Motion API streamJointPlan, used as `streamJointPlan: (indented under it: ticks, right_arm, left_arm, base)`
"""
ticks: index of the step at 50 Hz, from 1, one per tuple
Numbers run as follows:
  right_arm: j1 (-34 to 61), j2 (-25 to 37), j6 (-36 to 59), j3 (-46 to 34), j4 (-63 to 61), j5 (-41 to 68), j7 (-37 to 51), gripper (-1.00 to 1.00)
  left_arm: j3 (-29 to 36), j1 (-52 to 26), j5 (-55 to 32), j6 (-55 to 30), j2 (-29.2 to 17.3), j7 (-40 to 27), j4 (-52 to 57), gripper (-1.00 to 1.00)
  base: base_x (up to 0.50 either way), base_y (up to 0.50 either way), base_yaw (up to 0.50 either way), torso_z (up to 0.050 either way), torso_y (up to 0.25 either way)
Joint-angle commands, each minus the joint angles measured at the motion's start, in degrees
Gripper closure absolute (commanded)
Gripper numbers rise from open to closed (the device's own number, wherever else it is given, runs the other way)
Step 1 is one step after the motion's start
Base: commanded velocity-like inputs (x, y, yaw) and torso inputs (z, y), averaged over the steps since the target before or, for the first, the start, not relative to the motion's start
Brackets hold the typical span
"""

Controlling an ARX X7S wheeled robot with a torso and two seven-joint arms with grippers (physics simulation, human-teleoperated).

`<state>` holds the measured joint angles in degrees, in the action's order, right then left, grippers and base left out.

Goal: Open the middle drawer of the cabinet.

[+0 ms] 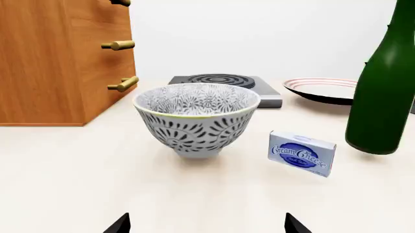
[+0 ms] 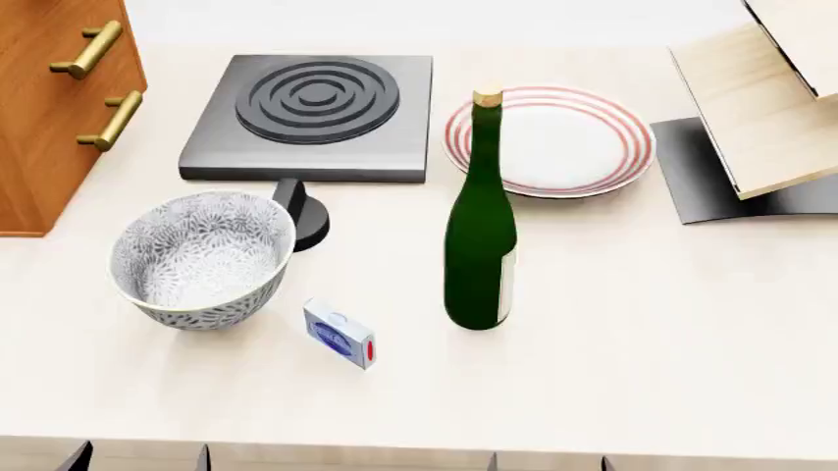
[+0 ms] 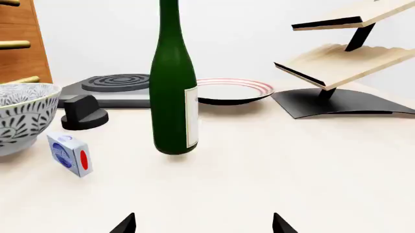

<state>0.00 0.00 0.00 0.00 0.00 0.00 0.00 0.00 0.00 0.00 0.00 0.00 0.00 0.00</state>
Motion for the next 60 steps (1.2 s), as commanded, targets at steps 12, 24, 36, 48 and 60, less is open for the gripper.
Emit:
streamJointPlan:
  ticks: [12,24,36,48,60]
  right_arm:
    - [-0.22,2.68,0.03,-2.92,-1.21,2.68,3.84,-1.00]
    - [-0.34,2.09,0.49,-2.27,-1.57,2.36,2.81,-1.00]
    - [-0.33,3.53,1.41,-4.33,-3.61,2.69,4.67,-1.00]
    - [-1.68,4.51,8.23,-6.87,-20.08,-1.50,8.64,-1.00]
    - [-1.47,5.42,19.06,-9.08,-40.31,-4.13,9.97,-1.00]
  left_arm:
    - [2.71,-0.58,-3.86,-1.02,-2.74,-2.62,-0.26,-1.00]
    - [1.88,-1.06,-2.22,-1.12,-2.05,-2.68,-1.04,-1.00]
    - [3.57,-1.31,-1.86,1.88,-3.69,-5.00,-2.01,-1.00]
    - [4.03,-1.42,-0.82,0.48,-5.97,-6.75,7.49,-1.00]
    - [3.52,-0.97,-5.67,-12.49,-7.55,-6.30,26.43,-1.00]
  base:
    - [0.00,0.00,0.00,0.000,0.000]
    - [0.00,0.00,0.00,0.000,0.000]
    - [0.00,0.00,0.00,0.000,0.000]
    - [0.00,0.00,0.00,0.000,0.000]
    - [0.00,0.00,0.00,0.000,0.000]
